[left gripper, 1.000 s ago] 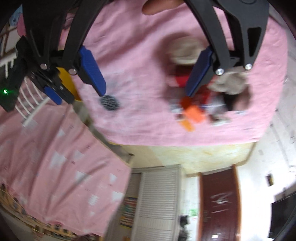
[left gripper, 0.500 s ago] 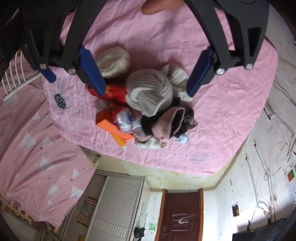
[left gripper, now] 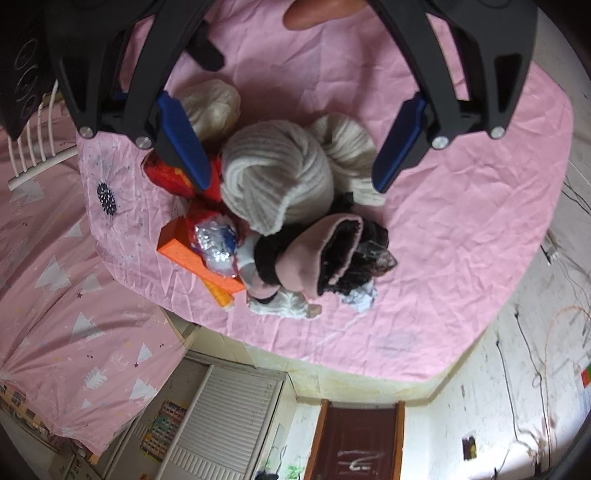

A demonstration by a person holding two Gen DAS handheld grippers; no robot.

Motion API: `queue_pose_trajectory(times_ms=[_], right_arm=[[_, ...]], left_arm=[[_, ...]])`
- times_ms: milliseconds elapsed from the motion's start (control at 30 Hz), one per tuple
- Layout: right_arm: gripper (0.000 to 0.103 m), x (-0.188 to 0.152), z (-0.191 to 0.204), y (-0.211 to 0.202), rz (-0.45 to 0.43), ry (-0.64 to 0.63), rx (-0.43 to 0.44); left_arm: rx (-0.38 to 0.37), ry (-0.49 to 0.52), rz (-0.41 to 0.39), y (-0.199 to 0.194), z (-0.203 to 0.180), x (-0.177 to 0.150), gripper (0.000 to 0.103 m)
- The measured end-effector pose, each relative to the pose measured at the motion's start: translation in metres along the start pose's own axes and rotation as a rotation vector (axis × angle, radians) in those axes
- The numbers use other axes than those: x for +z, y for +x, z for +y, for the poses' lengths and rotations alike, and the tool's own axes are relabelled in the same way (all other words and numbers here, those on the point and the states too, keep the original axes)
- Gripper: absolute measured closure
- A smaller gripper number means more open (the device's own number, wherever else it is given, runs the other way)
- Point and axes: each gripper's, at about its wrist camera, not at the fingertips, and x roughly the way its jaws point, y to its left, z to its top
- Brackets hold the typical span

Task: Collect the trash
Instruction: 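Grasp the beige crumpled ball with the right tool while the left tool grasps the white knit sock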

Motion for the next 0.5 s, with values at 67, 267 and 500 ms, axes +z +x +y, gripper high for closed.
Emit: queue_pose_trajectory(times_ms=[67, 267, 500], right_arm=[[0.024, 0.003, 0.003, 0.001, 0.003, 0.0, -0.006], [0.025, 0.006, 0.008, 0.011, 0.043, 0.002, -0.026], [0.062, 0.003, 0.012, 0.014, 0.069, -0.024, -0.017]], left_arm=[[-0.019, -0.028, 0.018, 0.005, 0.004, 0.003, 0.018], [-0.062, -0.11, 0.05, 0.013, 0.012, 0.004, 0.026], [-0.146, -0.218, 0.058, 0.009, 0.025, 0.003, 0.045]])
